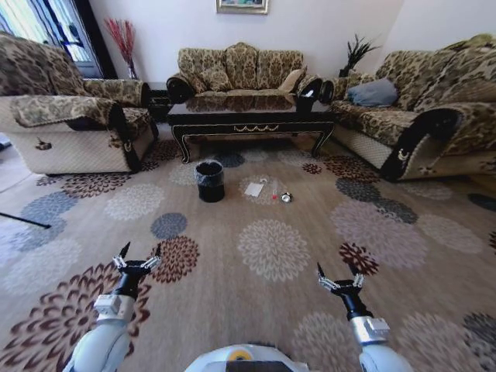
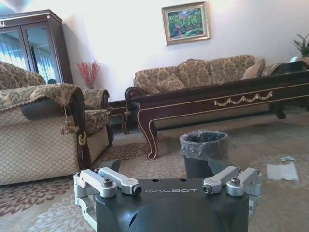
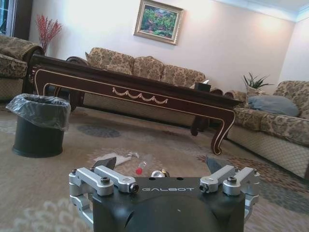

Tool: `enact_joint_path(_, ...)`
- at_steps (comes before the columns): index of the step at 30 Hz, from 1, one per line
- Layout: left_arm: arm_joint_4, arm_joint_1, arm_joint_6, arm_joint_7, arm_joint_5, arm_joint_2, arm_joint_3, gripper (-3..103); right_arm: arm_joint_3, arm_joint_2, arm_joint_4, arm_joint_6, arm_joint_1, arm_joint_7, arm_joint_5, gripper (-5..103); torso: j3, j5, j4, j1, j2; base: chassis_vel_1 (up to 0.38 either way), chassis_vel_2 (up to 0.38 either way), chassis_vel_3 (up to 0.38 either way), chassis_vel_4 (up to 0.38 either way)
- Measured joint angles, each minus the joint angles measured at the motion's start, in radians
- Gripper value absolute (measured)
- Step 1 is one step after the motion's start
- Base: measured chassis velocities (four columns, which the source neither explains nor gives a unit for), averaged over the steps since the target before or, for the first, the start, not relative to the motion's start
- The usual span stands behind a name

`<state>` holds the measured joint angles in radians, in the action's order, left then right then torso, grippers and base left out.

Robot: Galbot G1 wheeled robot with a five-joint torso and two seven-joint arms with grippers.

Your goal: Move to the front of the table and pick up the trash from the floor, then place it into the trash bin.

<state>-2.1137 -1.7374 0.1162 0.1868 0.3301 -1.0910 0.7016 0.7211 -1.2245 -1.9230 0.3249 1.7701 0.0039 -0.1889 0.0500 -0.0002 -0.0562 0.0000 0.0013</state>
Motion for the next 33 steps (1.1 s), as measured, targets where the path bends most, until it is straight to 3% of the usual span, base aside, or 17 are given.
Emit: enact_joint_path(33,0.013,0.006,0.003,0.013,0.017,-0.002,0.005,100,-0.01,-0.001,0.002,-0.004,-0.008,0.002,0.016,100,0.002,-0.0001,-0.0001,0.0,0.003,-0.345,0.345,0.351,-0.346)
